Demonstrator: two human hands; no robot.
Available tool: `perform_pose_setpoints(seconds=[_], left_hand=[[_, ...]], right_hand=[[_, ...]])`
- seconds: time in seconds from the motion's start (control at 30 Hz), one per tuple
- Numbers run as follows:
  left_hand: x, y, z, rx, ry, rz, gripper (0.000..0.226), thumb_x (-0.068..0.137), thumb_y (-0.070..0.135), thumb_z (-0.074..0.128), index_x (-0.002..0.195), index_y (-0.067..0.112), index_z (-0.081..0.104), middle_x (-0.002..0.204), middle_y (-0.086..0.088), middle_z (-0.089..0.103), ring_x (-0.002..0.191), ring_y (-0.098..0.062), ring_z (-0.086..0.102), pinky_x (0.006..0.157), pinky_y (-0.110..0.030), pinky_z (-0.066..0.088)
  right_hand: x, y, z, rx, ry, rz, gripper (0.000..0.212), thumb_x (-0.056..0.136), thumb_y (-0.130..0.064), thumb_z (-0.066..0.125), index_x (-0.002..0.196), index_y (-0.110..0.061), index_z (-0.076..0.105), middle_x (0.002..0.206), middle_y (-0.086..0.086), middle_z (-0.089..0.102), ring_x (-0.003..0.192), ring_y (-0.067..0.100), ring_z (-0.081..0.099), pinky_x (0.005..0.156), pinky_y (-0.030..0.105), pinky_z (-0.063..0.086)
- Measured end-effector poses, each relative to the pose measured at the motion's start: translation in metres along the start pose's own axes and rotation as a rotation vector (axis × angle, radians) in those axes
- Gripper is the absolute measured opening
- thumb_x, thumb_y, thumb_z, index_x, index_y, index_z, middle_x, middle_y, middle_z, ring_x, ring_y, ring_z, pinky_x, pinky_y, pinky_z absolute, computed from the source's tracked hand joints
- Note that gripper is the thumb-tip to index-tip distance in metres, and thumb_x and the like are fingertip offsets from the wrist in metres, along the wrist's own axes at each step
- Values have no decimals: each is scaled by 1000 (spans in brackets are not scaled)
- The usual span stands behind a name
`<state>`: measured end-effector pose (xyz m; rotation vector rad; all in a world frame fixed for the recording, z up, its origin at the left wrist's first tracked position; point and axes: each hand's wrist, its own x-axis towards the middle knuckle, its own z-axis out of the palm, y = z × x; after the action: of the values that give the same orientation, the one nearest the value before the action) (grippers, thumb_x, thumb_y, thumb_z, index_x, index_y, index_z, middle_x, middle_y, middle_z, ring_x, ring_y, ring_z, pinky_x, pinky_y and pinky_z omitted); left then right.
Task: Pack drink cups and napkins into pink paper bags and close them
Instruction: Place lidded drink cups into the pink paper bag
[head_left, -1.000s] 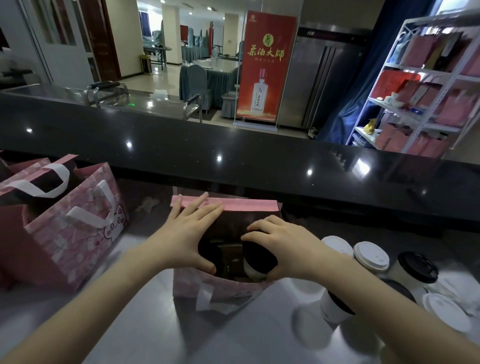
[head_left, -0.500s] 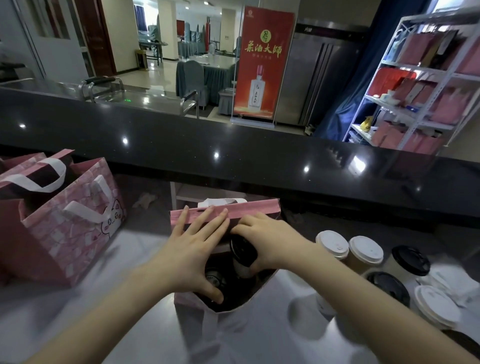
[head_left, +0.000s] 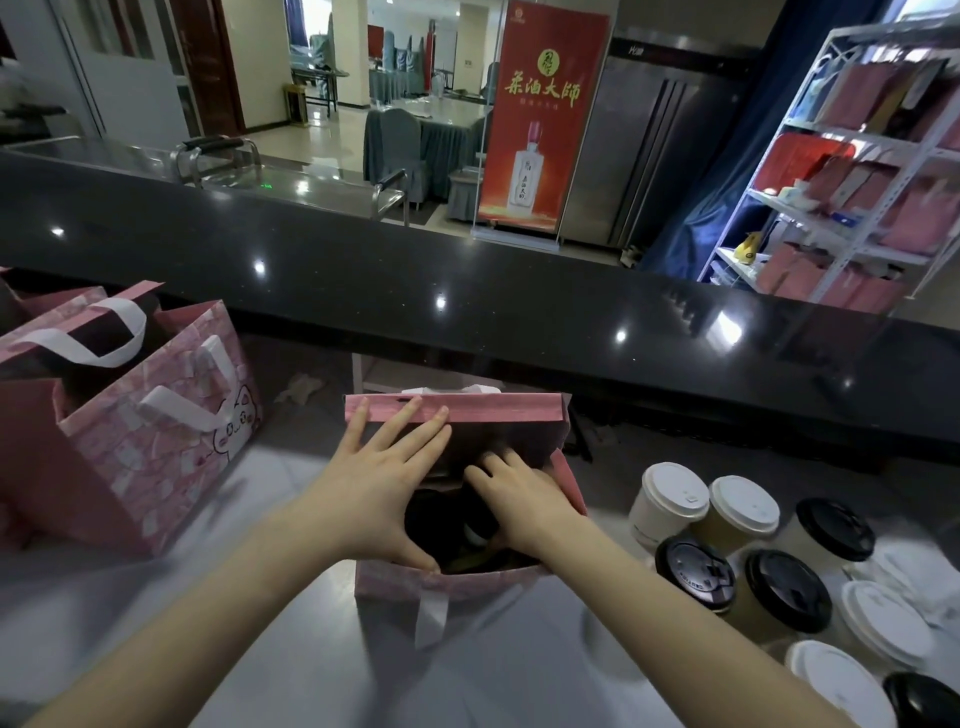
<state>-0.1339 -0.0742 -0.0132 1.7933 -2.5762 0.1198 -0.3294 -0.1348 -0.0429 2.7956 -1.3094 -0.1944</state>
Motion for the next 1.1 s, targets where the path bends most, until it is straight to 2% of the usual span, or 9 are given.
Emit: perform_pose_setpoints(seconds=[0.13, 0.27, 0.47, 0.6, 0.7, 0.8, 0.93, 1.1], left_hand=[[5, -2, 1, -10, 0, 19, 130, 58, 87, 50, 152, 25, -15, 156, 11, -25, 132, -12, -46, 100, -44, -37], [13, -6, 4, -40, 0, 7, 130, 58, 89, 48, 152, 24, -15, 159, 10, -21, 134, -12, -43, 104, -46, -32], [20, -12, 8, -60, -11, 17, 130, 57, 89, 47, 152, 25, -16, 160, 9, -20, 135, -13, -42, 106, -47, -29], [25, -20, 7, -98, -30, -11, 130, 56, 91, 46, 152, 26, -14, 160, 9, -17, 138, -13, -37, 112, -50, -24], [28, -27, 6, -157, -33, -44, 129, 54, 95, 38, 153, 28, -12, 161, 10, -15, 139, -11, -34, 115, -51, -19], [31, -32, 5, -199, -31, -44, 127, 53, 97, 34, 153, 31, -10, 161, 10, -13, 138, -7, -34, 113, -49, -22], [40, -31, 5, -235, -32, -49, 128, 49, 101, 21, 152, 32, -12, 160, 12, -16, 137, -6, -36, 110, -47, -25], [47, -25, 4, -245, -19, -77, 124, 50, 100, 1, 152, 30, -12, 159, 11, -16, 141, -11, -31, 111, -49, -27]], right_hand=[[10, 4, 6, 8, -45, 20, 70, 78, -28, 73, 137, -18, 38, 137, 8, 41, 126, 30, 36, 89, 49, 51], [17, 5, 13, -2, -84, 34, 65, 82, -25, 70, 138, -17, 37, 137, 10, 41, 124, 32, 39, 85, 47, 52], [30, 7, 10, -2, -139, 60, 63, 87, -22, 65, 142, -16, 34, 139, 12, 41, 128, 34, 36, 90, 49, 50], [29, 11, 7, 30, -163, 37, 79, 76, -39, 75, 142, -21, 35, 137, 6, 40, 126, 27, 37, 96, 47, 47], [23, 18, -3, 115, -116, 28, 87, 75, -47, 74, 147, -26, 30, 139, 1, 37, 126, 22, 36, 102, 43, 43], [12, 26, -19, 124, -24, 22, 74, 80, -46, 69, 144, -28, 35, 143, -2, 36, 130, 19, 33, 105, 39, 41], [-6, 42, -40, -20, 60, 42, 54, 86, -45, 61, 134, -25, 49, 136, 0, 45, 124, 21, 40, 99, 39, 42], [-14, 63, -46, -91, -19, 132, 48, 89, -43, 55, 129, -17, 54, 131, 4, 49, 122, 25, 43, 102, 39, 40]])
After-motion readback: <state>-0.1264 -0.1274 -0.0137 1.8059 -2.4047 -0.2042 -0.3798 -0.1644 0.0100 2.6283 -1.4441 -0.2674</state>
